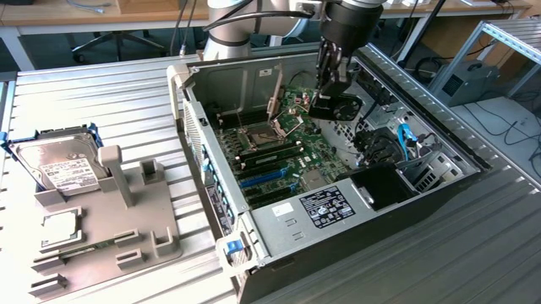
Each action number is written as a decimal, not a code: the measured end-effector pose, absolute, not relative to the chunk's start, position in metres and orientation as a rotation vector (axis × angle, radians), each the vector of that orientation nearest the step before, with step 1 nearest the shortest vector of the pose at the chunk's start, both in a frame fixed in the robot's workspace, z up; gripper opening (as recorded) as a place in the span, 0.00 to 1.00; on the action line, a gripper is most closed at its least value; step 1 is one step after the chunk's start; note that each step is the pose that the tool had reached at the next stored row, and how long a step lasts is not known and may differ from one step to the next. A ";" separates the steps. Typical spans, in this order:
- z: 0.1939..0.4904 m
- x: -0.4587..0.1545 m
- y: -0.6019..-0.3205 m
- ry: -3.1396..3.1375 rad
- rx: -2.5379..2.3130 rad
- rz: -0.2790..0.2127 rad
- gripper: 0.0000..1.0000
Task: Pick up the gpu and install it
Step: 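Insert the gpu into the slot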
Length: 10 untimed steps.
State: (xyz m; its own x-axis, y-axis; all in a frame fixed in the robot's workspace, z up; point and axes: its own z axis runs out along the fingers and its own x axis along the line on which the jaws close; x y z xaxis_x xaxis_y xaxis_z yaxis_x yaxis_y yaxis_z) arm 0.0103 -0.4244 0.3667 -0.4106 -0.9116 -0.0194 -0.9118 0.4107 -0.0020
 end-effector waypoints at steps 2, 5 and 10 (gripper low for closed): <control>0.367 0.010 -0.424 2.615 -1.710 0.013 0.27; 0.367 0.010 -0.424 2.603 -1.729 0.013 0.27; 0.366 0.010 -0.424 2.584 -1.758 0.012 0.27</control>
